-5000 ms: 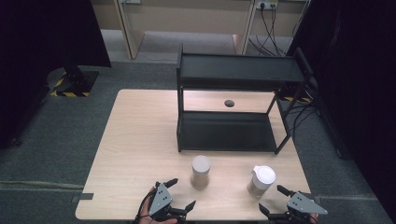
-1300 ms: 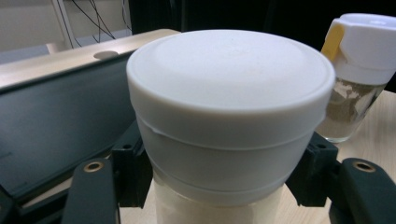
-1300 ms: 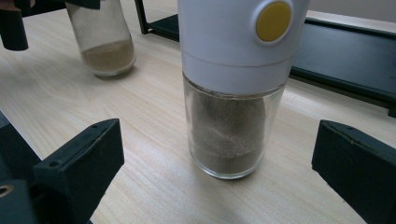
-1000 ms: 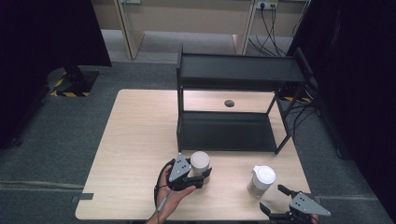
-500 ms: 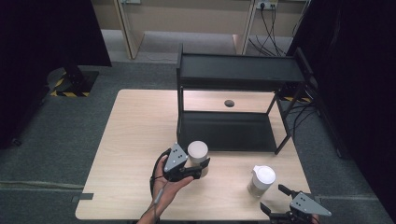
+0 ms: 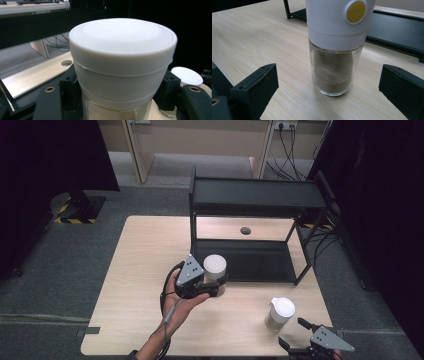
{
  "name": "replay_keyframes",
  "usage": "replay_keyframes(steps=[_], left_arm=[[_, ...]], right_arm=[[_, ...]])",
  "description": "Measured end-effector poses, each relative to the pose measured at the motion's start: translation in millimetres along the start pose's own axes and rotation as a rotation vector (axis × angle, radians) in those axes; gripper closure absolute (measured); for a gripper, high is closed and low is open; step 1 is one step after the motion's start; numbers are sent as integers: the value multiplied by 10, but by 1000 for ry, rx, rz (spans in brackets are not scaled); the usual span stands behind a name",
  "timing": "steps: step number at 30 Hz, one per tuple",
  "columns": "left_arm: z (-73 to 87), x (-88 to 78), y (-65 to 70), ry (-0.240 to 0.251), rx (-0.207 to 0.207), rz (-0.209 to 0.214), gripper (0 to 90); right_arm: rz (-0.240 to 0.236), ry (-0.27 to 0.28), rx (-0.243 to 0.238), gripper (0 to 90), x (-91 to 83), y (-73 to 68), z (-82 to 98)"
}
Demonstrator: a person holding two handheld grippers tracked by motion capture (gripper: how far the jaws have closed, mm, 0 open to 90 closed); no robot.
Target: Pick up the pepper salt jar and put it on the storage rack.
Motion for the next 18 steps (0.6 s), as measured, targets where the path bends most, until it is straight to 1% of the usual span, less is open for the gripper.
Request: replay_keyframes(steps=[5,8,13,18], left_arm=[[-183,6,-121,-2,-8,10,351],[-258,8,-168,-6,-7,6,351],[-362,10,-244,-7,-18,7,351],[-471,4,-304,-8,-10,2,351]], right_arm=[[-1,3,0,29,-4,-2,0],[-1,4,0,28,-8,-1,-1],[-2,4,1,29,-8,1,-1],[-3,4,0,29,-8,0,-1]])
Point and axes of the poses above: each handheld gripper's, and its own axes: x roughly forward along the jaws, z roughly out of its underside, y roughly to its right, the point moved 5 cm from there along x, roughly forward along the jaws, and after that the axes turned 14 degrees about x, right-handed, at the moved point
